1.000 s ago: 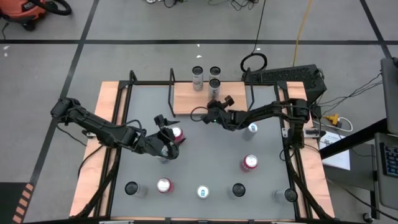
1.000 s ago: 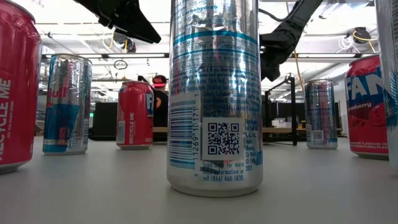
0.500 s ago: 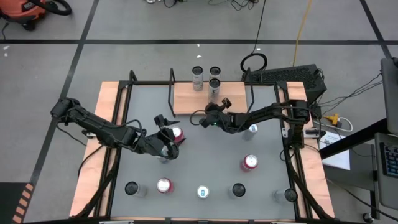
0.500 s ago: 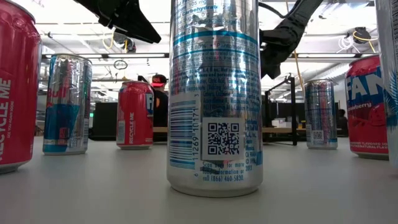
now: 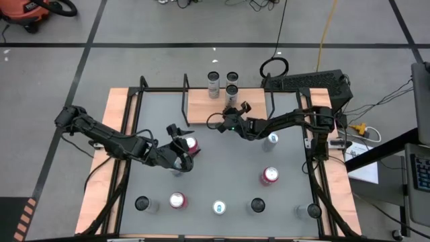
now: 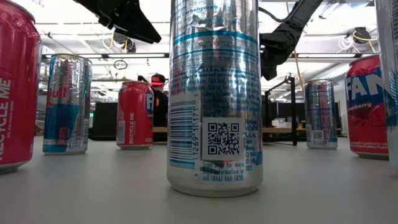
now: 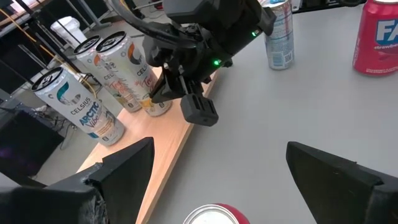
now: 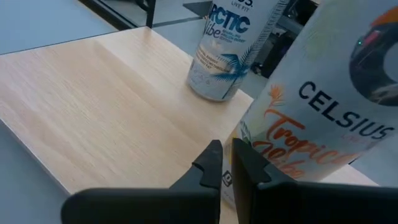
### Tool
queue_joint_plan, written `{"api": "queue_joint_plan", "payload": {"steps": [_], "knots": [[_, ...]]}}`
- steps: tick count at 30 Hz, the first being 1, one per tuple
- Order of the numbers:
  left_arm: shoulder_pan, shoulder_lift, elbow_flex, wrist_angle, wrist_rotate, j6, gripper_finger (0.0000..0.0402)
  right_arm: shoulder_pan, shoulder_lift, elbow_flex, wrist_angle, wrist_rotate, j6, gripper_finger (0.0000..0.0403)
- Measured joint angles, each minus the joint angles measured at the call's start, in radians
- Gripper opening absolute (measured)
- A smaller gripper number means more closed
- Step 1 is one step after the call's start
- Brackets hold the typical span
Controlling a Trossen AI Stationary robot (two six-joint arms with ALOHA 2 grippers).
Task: Place canned beverage on shelf
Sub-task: Put the top white yellow soda can aligned with the other white yellow soda can on the shelf, then put the right white blue soda can aligned with the other white blue soda can on the shelf
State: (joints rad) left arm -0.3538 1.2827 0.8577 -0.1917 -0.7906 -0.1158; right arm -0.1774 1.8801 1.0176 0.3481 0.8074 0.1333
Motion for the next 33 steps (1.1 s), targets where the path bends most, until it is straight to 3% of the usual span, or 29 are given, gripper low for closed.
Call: {"api": "queue_joint_plan", "payload": {"steps": [20, 27, 33], "knots": [[0.000, 0.000, 0.000, -0.001, 0.000, 0.000, 0.0365, -0.005, -0.001, 0.000, 0.029, -0.027, -0.044, 0.0000], [-0.003, 0.000, 0.000, -0.035, 0.001, -0.021, 0.0365, 0.137, -0.097, 0.000, -0.081, -0.004, -0.106, 0.0000], [-0.003, 0.000, 0.000, -0.030, 0.001, -0.029, 0.0365, 0.310, -0.289, 0.000, -0.343, 0.167, -0.069, 0.0000]]}}
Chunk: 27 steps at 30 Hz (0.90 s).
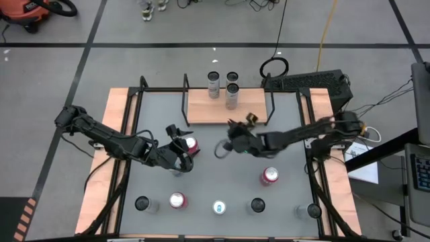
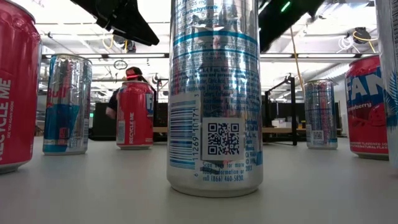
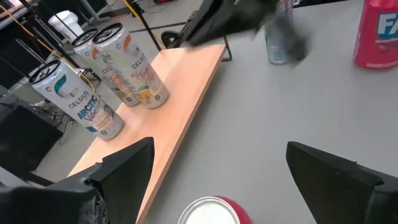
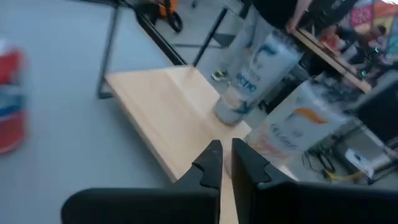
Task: Place canned beverage on shelf
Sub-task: Put the right white blue soda can aligned with the other white blue soda can on the shelf
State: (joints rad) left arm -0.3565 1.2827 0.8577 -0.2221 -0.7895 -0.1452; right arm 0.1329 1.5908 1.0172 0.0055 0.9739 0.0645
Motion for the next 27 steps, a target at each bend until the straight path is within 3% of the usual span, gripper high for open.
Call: {"api": "queue_joint_plan", "payload": {"steps": [3, 7, 11, 22, 27], "knots": [[0.000, 0.000, 0.000, 0.005, 0.003, -0.007, 0.0365, 0.071, -0.117, 0.000, -0.147, -0.014, 0.061, 0.0000], [-0.001, 0.000, 0.000, 0.005, 0.023, -0.029, 0.0365, 0.148, -0.255, 0.000, -0.356, -0.125, 0.187, 0.0000], [-0.017, 0.000, 0.000, 0.007, 0.030, -0.053, 0.0365, 0.228, -0.332, 0.000, -0.477, -0.164, 0.329, 0.0000], [-0.071, 0.007, 0.000, 0.108, 0.031, -0.059, 0.0365, 0.366, -0.259, 0.000, -0.416, -0.023, 0.436, 0.0000], [-0.071, 0.017, 0.000, 0.095, 0.048, -0.007, 0.0365, 0.379, -0.201, 0.000, -0.290, -0.012, 0.365, 0.0000]]}}
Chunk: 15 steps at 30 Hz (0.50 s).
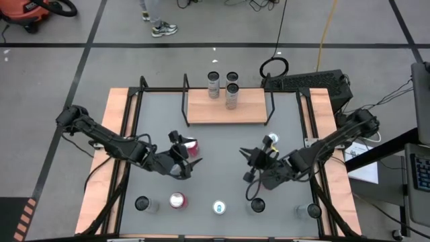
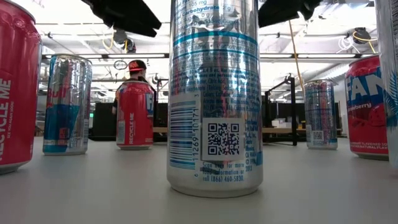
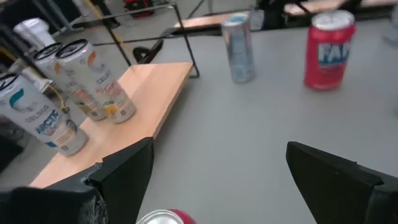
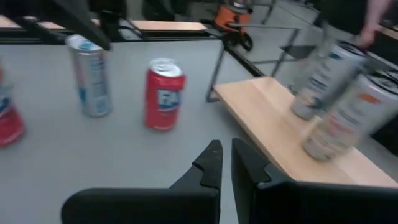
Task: Place canned beverage on shelf
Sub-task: Put the right white blue soda can aligned with the other white blue soda can on the shelf
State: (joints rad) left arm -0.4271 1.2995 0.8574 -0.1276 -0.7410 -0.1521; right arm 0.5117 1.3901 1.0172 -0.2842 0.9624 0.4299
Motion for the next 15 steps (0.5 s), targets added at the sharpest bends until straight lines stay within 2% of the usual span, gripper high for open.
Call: {"api": "queue_joint_plan", "payload": {"steps": [4, 8, 11, 15], "knots": [[-0.005, 0.000, 0.000, -0.055, 0.063, -0.032, 0.0365, 0.000, 0.015, 0.000, 0.070, -0.070, -0.061, 0.0000], [-0.043, 0.000, 0.000, -0.102, 0.078, -0.076, 0.0365, -0.001, 0.015, 0.000, 0.115, -0.075, -0.107, 0.0000], [-0.084, -0.014, 0.045, -0.215, 0.095, -0.044, 0.0365, -0.006, 0.013, 0.000, 0.154, -0.081, -0.157, 0.0000], [-0.101, -0.030, 0.151, -0.355, 0.110, -0.025, 0.0365, -0.006, 0.001, 0.015, 0.162, -0.213, -0.157, 0.0000]]}}
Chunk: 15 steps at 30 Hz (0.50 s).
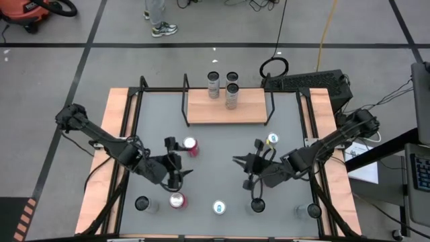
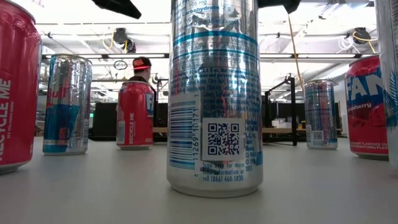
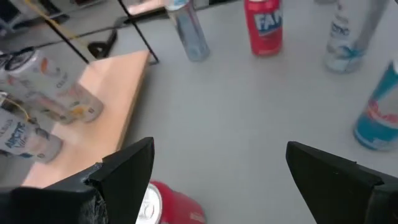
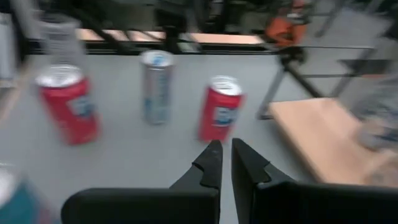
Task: Place canned beverage on shelf
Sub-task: Put the right white blue soda can aligned with the other white blue soda can on the shelf
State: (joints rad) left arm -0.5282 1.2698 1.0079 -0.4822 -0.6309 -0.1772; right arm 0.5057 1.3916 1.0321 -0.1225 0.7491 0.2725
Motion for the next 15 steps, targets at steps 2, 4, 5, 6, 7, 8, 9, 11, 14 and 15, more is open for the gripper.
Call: {"api": "queue_joint_plan", "payload": {"steps": [2, 4, 5, 6, 7, 8, 9, 11, 14, 15], "knots": [[0.000, 0.003, 0.032, -0.035, 0.055, 0.000, 0.0365, 0.000, -0.005, 0.014, 0.000, -0.070, 0.023, 0.0000], [0.000, 0.002, 0.043, -0.023, 0.087, 0.001, 0.0365, 0.000, -0.006, 0.036, -0.018, -0.122, 0.075, 0.0000], [-0.002, 0.001, 0.043, -0.017, 0.092, 0.001, 0.0365, 0.001, -0.006, 0.049, -0.034, -0.137, 0.100, 0.0000], [-0.005, 0.001, 0.043, -0.022, 0.095, 0.001, 0.0365, 0.004, -0.006, 0.062, -0.054, -0.154, 0.118, 0.0000], [-0.010, 0.002, 0.043, -0.030, 0.098, -0.001, 0.0365, 0.007, -0.006, 0.074, -0.074, -0.170, 0.130, 0.0000], [-0.015, 0.003, 0.043, -0.041, 0.100, -0.007, 0.0365, 0.013, -0.006, 0.084, -0.089, -0.178, 0.135, 0.0000], [-0.022, 0.003, 0.043, -0.047, 0.101, -0.016, 0.0365, 0.019, -0.006, 0.091, -0.098, -0.184, 0.135, 0.0000], [-0.033, 0.003, 0.043, -0.047, 0.095, -0.050, 0.0365, 0.031, -0.007, 0.097, -0.099, -0.202, 0.112, 0.0000], [-0.048, 0.007, 0.042, -0.001, 0.009, -0.104, 0.0365, 0.048, -0.006, 0.104, -0.090, -0.202, 0.055, 0.0000], [-0.053, 0.011, 0.042, 0.028, -0.030, -0.104, 0.0365, 0.052, -0.006, 0.104, -0.082, -0.202, 0.035, 0.0000]]}}
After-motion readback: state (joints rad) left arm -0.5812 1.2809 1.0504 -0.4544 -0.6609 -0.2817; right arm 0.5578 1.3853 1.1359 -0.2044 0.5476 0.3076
